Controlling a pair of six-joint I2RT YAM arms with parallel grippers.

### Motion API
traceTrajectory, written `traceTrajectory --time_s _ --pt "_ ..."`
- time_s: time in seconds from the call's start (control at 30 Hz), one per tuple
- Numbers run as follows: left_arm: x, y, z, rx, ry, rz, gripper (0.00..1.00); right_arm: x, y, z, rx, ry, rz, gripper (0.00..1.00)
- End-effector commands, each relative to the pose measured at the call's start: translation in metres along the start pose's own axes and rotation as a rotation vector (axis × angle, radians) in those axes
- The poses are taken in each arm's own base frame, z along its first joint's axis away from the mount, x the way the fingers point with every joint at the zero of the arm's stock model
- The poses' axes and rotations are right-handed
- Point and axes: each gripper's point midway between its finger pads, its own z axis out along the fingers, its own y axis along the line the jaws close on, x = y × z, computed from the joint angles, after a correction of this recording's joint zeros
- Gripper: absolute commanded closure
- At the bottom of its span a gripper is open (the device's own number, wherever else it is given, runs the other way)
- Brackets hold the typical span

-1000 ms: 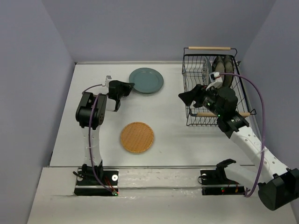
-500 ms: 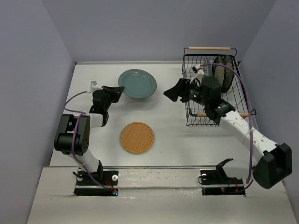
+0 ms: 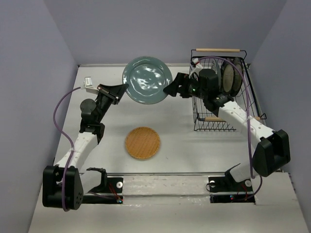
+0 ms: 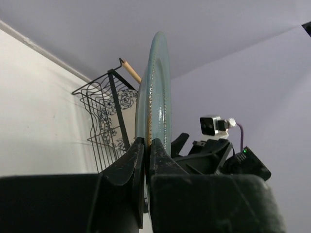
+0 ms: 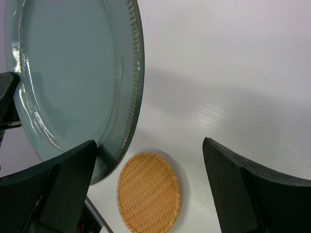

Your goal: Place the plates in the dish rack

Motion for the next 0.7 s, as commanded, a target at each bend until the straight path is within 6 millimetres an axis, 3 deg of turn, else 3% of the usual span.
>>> traceTrajectory --time_s 0.0,0.1,0.2,0.33,0.37,0.43,0.53,0.57,0.6,0.63,0.67 --pt "0.000 -0.069 -0.010 0.208 0.045 0.030 0.94 -0.023 0.028 -0.005 -0.088 -0.032 -0.029 0.05" --pt "0.004 -0.079 -0.015 0.238 0.075 0.034 0.94 -0.026 0.039 -0.008 -0.141 -0.047 -0.033 0.05" --pt "0.009 -0.088 -0.021 0.269 0.105 0.026 0.94 -0.024 0.044 -0.008 -0.180 -0.051 -0.028 0.12" --pt "0.013 -0.106 -0.031 0.326 0.135 0.013 0.94 -0.016 0.053 -0.008 -0.252 -0.032 0.014 0.42" --pt "0.015 -0.109 -0.033 0.335 0.153 0.018 0.94 -0.015 0.055 -0.008 -0.273 -0.037 0.018 0.64" --pt "0.018 -0.114 -0.036 0.351 0.170 0.032 0.94 -0.014 0.063 -0.011 -0.318 -0.038 0.027 0.92" --pt "0.027 -0.111 -0.039 0.341 0.226 0.061 0.94 -0.020 0.069 -0.020 -0.329 -0.065 0.017 0.93" --pt "0.034 -0.099 -0.038 0.294 0.260 0.089 0.91 -0.024 0.071 -0.024 -0.325 -0.084 0.007 0.93" --pt "0.037 -0.092 -0.038 0.268 0.277 0.123 0.78 -0.031 0.068 -0.029 -0.308 -0.109 0.004 0.93" --pt "0.037 -0.092 -0.037 0.251 0.289 0.168 0.45 -0.044 0.067 -0.040 -0.280 -0.156 -0.006 0.93" --pt "0.039 -0.085 -0.037 0.220 0.299 0.211 0.32 -0.052 0.065 -0.046 -0.262 -0.180 -0.012 0.93"
